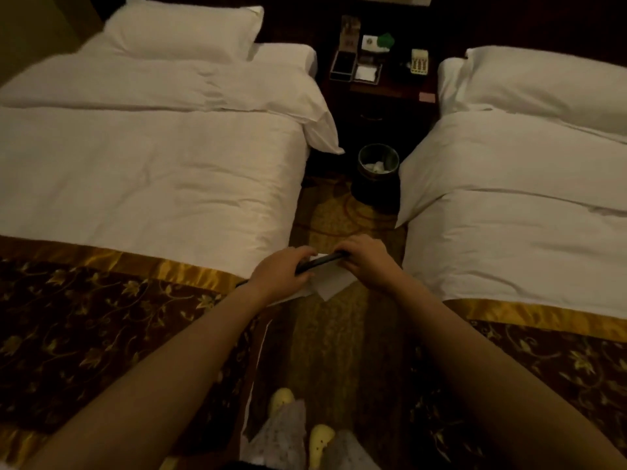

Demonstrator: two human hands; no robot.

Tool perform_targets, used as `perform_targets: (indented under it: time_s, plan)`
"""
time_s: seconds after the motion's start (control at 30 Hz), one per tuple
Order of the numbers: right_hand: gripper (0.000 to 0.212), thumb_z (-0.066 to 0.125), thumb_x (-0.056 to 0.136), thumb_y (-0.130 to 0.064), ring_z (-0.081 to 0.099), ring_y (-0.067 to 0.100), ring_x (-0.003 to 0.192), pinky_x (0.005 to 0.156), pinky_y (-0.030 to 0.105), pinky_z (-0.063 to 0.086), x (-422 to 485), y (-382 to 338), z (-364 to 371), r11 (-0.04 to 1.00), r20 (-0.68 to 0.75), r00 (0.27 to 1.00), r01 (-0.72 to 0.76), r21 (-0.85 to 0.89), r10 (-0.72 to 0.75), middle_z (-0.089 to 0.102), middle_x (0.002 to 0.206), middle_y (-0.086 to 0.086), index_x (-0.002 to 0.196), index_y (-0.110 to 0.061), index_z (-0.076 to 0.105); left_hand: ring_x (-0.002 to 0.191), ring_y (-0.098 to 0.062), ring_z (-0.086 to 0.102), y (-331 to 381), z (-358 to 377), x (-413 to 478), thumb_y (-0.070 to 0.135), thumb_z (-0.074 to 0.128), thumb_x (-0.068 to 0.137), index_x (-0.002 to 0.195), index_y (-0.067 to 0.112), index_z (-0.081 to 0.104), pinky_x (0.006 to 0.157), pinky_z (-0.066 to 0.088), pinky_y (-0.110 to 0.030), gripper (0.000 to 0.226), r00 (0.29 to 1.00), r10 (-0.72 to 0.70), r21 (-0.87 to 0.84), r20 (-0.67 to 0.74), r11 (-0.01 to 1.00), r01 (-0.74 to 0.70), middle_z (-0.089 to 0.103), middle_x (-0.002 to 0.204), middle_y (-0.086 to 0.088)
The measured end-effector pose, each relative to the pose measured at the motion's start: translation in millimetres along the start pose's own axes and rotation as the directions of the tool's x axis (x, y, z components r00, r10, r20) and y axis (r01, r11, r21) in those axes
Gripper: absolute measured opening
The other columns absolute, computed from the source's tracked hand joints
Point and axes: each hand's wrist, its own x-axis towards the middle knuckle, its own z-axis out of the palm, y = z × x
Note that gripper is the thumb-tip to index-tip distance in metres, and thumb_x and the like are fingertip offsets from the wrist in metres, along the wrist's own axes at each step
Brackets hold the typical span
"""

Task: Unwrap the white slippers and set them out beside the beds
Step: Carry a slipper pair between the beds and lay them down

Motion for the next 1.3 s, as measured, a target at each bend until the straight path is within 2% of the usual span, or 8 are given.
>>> perform_targets:
  time_s: [0.17,0.4,0.47,0.57,0.73,0.87,1.03,1.3]
  plan:
    - [0.027,0.052,0.089,-0.024,0.048,0.023,0.112,0.091,0.038,0.034,58.6,48.4,16.2,0.999,0.03,0.999,0.031,-0.041,-0.03,0.059,0.116,0.001,0.116,-0.026,0.058,0.104,-0.026,0.054,-11.8,23.6,80.6,0.027,0.052,0.09,0.12,0.012,0.06,0.082,0.045,-0.035,0.034,0.999,0.045,0.07,0.004,0.997,-0.045,0.058,0.11,-0.012]
    - [0.042,0.057,0.087,-0.027,0.031,0.023,0.134,0.11,0.04,0.018,146.0,132.5,135.6,0.984,-0.07,0.997,0.019,-0.176,-0.032,0.045,0.14,0.0,0.128,-0.026,0.049,0.091,-0.029,0.064,-98.1,144.9,187.5,0.027,0.056,0.087,0.104,0.011,0.069,0.072,0.048,-0.035,0.027,0.979,-0.199,-0.182,-0.035,0.965,0.19,0.07,0.1,-0.013]
    - [0.057,0.059,0.086,-0.028,0.025,0.025,0.139,0.114,0.041,0.017,172.7,160.1,195.2,0.991,-0.176,0.982,-0.083,-0.101,0.064,0.034,0.149,0.004,0.139,-0.02,0.037,0.1,-0.025,0.062,-137.8,205.5,212.5,0.025,0.06,0.086,0.115,0.007,0.065,0.08,0.045,-0.03,0.034,0.915,-0.401,-0.437,-0.037,0.83,0.345,0.067,0.114,-0.01]
    - [0.07,0.056,0.087,-0.039,0.026,0.027,0.14,0.115,0.041,0.022,202.3,201.4,298.4,0.934,-0.143,0.928,-0.323,0.151,0.344,0.031,0.151,0.009,0.144,-0.013,0.026,0.074,-0.013,0.057,-188.5,301.6,238.4,0.013,0.065,0.083,0.105,0.001,0.066,0.074,0.044,-0.028,0.024,0.751,-0.645,-0.845,0.141,0.317,0.431,0.065,0.097,-0.005]
    - [0.053,0.063,0.084,-0.036,0.055,0.024,0.107,0.083,0.031,0.048,224.4,260.3,457.4,0.76,0.068,0.877,-0.449,0.469,0.476,0.056,0.127,0.013,0.126,-0.007,0.05,0.073,-0.017,0.062,-258.0,425.5,277.0,0.007,0.065,0.082,0.083,0.01,0.067,0.056,0.05,-0.027,0.004,0.653,-0.666,-0.916,0.36,-0.119,0.384,0.066,0.083,-0.005]
    - [0.048,0.071,0.078,-0.025,0.058,0.027,0.104,0.086,0.04,0.052,241.4,301.6,542.5,0.629,0.139,0.84,-0.492,0.602,0.525,0.059,0.12,0.015,0.118,-0.006,0.055,0.07,-0.017,0.059,-291.0,496.7,288.9,0.007,0.065,0.082,0.087,0.006,0.062,0.051,0.051,-0.027,0.006,0.622,-0.615,-0.872,0.485,-0.288,0.395,0.063,0.08,-0.006]
    - [0.047,0.071,0.079,-0.019,0.053,0.02,0.094,0.076,0.031,0.045,260.3,332.1,603.3,0.606,0.195,0.855,-0.484,0.631,0.481,0.057,0.119,0.014,0.12,-0.005,0.053,0.082,-0.022,0.059,-310.8,550.6,299.3,0.009,0.064,0.084,0.086,0.003,0.059,0.08,0.048,-0.033,0.008,0.624,-0.55,-0.828,0.555,-0.438,0.351,0.063,0.084,-0.009]
    - [0.036,0.062,0.085,-0.006,0.056,0.023,0.099,0.076,0.031,0.047,294.5,356.4,616.8,0.52,0.084,0.869,-0.366,0.772,0.488,0.059,0.118,0.014,0.12,-0.006,0.057,0.095,-0.022,0.059,-334.3,584.1,287.4,0.007,0.061,0.086,0.093,0.011,0.057,0.082,0.048,-0.034,0.009,0.632,-0.547,-0.826,0.55,-0.47,0.312,0.063,0.098,-0.008]
